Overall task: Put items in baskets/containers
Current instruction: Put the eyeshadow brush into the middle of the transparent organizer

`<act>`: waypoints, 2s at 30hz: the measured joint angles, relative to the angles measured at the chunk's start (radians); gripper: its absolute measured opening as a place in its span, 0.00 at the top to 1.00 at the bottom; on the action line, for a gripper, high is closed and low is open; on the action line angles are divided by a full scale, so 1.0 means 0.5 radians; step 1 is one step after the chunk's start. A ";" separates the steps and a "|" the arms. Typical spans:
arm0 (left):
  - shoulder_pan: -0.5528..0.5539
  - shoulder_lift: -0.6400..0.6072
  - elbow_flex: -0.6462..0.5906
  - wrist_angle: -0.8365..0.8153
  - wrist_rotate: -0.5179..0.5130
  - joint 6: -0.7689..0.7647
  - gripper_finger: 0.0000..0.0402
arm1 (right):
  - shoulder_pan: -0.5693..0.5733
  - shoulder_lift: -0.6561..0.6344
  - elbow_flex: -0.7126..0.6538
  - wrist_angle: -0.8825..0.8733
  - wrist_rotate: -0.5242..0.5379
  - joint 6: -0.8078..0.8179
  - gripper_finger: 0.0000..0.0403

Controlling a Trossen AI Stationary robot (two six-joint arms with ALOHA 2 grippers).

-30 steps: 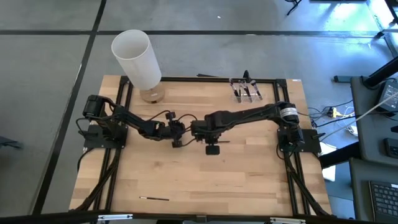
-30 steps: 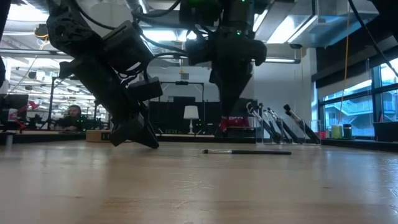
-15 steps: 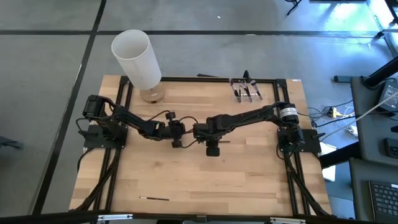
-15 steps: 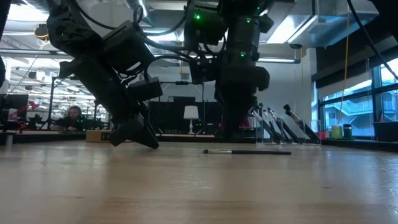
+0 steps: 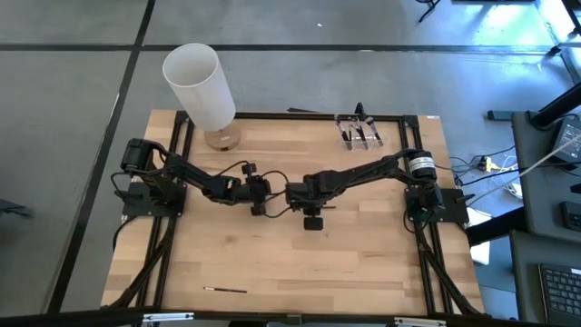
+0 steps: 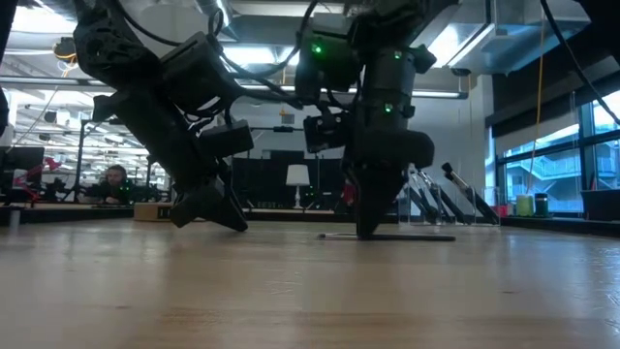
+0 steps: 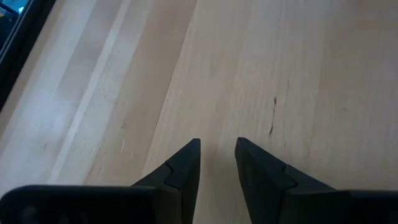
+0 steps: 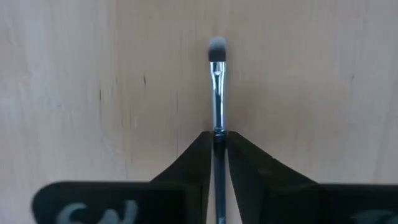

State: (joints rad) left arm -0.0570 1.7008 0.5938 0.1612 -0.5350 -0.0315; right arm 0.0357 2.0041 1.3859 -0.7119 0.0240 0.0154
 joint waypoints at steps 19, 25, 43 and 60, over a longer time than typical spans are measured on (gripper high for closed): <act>0.002 0.000 0.000 -0.002 -0.004 0.001 0.75 | -0.001 -0.004 -0.032 0.061 -0.001 0.004 0.96; 0.002 0.001 0.000 -0.002 -0.007 0.001 0.75 | -0.001 -0.004 -0.032 0.061 0.000 0.020 0.97; -0.013 -0.004 0.006 -0.245 -0.088 -0.173 0.75 | -0.001 -0.006 0.226 -0.216 0.021 0.005 0.98; 0.052 -0.076 -0.002 -0.862 -0.461 -0.789 0.75 | 0.136 -0.010 0.546 -1.024 0.072 0.203 0.80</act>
State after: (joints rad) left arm -0.0312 1.6630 0.5926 -0.2696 -0.7654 -0.4260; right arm 0.1038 1.9991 1.6589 -1.2240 0.0600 0.1171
